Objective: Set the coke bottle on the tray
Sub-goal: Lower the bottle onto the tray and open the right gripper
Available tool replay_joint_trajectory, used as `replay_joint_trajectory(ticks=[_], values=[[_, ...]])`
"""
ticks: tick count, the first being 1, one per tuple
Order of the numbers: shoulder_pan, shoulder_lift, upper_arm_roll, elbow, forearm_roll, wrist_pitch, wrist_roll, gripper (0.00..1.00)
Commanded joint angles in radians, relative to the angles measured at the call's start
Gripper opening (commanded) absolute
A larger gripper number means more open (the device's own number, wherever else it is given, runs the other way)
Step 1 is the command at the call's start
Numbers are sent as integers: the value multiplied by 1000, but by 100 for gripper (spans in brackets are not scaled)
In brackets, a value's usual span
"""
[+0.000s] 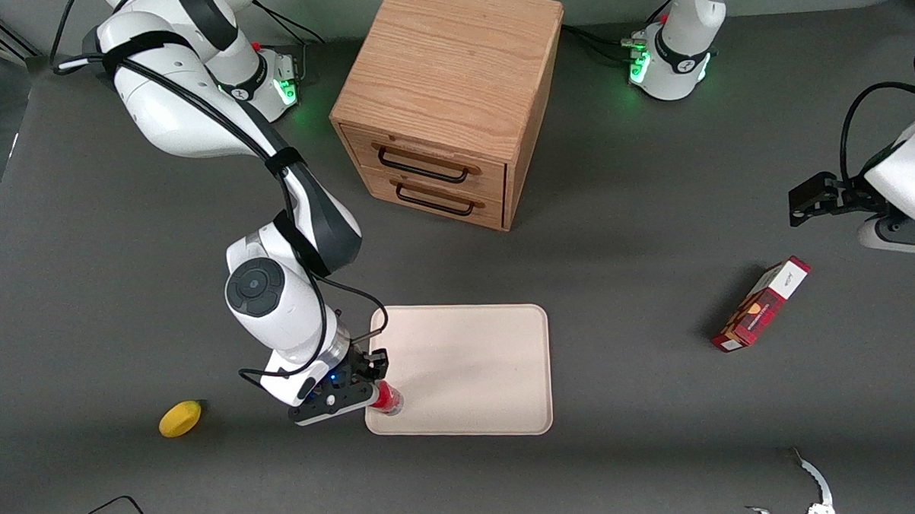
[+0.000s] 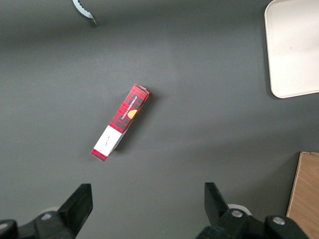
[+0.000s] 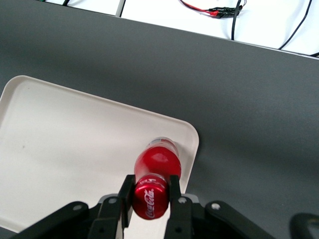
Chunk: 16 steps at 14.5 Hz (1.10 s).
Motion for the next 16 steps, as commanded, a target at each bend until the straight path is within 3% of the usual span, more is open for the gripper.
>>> replay_joint_trajectory(ticks=[1,3,5,8,10,16], values=[[15,21,-12,38,-21,7,-12,33],[14,24,-12,38,-21,13,-12,53],[14,28,-12,38,-21,30,-9,65],[15,33,-12,38,-21,33,-6,75],[15,32,-12,38,-21,33,-6,95],[15,13,-12,38,-21,28,-4,100]])
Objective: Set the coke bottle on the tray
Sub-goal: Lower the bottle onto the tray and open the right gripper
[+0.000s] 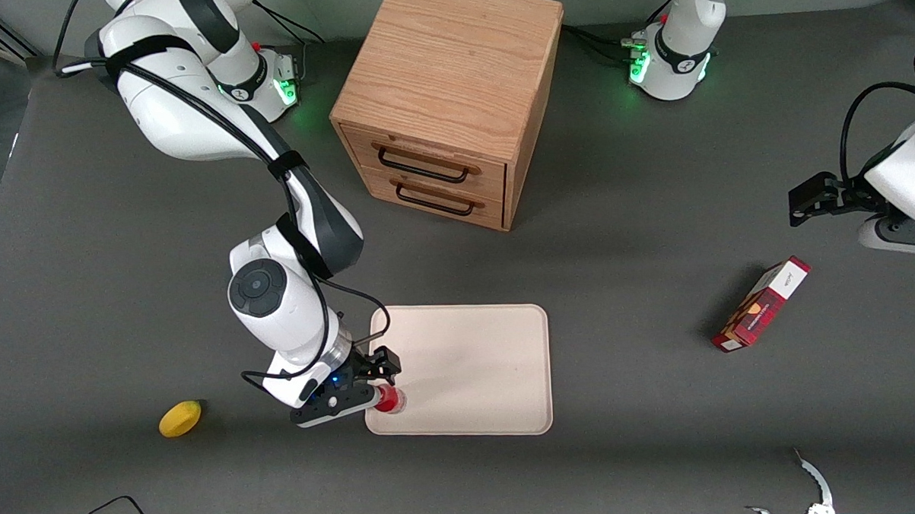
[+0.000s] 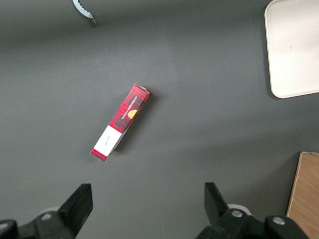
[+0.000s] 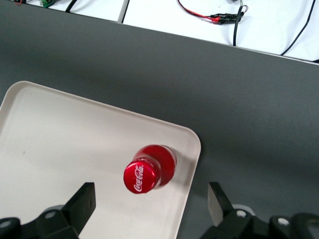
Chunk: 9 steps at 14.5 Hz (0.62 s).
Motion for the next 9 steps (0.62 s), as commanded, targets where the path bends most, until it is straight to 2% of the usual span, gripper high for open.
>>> replay_joint_trajectory(ticks=[1,5,9], values=[[13,-6,-10,28,-18,-9,-6,100],[-6,-85,0,-30,-9,-67,-10,100],[-51,-270,8,-173,-1,-251,-9,100]])
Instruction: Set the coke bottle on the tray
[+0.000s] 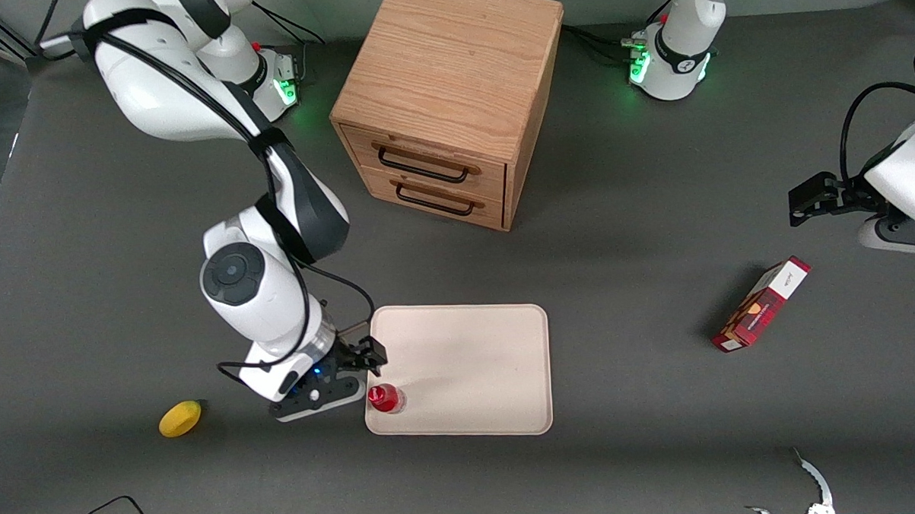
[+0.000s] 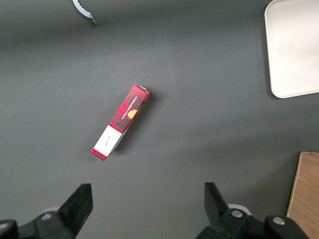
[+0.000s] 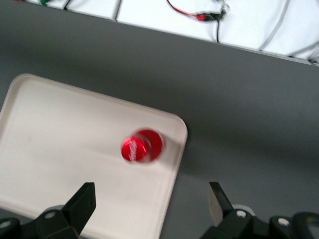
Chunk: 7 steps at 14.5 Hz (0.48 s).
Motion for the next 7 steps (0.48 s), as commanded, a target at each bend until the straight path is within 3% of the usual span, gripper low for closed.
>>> replay_joint_trajectory(ticks=[1,4,7], values=[[-64,-221,12,-230,11,-66,-4,100],[-144,-427,13,-443,43,-84,2,100],[-217,-512,13,-493,50,-164,5,100]])
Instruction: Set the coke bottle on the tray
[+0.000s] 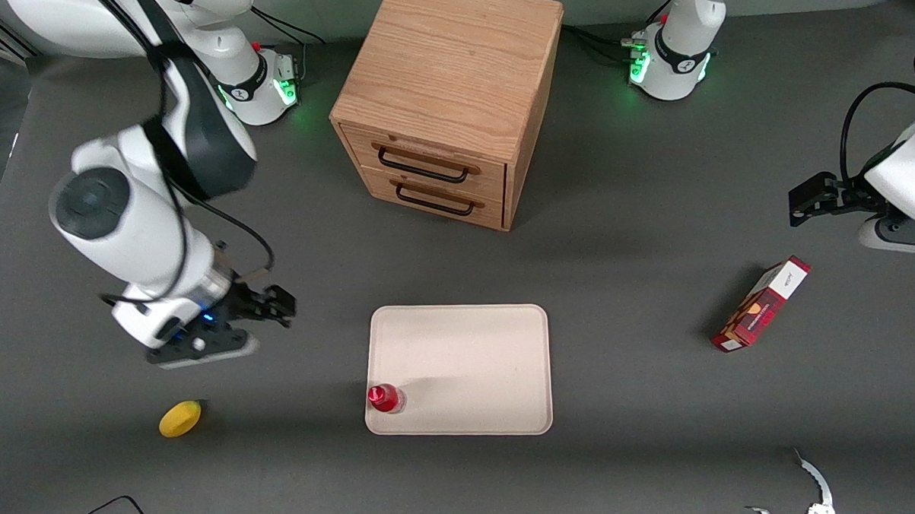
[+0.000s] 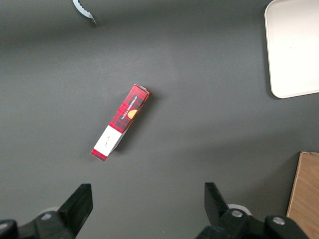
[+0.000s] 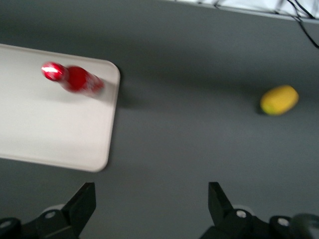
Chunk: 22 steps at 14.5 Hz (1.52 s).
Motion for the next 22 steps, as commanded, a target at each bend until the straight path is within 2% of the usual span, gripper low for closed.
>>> replay_joint_trajectory(ticks=[1,4,5,6,11,14,17,22], values=[[-77,-121,10,-105,53,-59,3,100],[-185,-176,14,-91,113,-145,-14,100],[-204,-192,13,-88,160,-162,-17,100],[-215,-212,10,-85,173,-180,-19,100],[-279,-255,6,-59,171,-234,-140,100],[-266,-253,5,11,122,-271,-184,100],[-263,-340,5,-32,122,-274,-178,100],[-126,-379,-78,-73,124,-272,-171,100]])
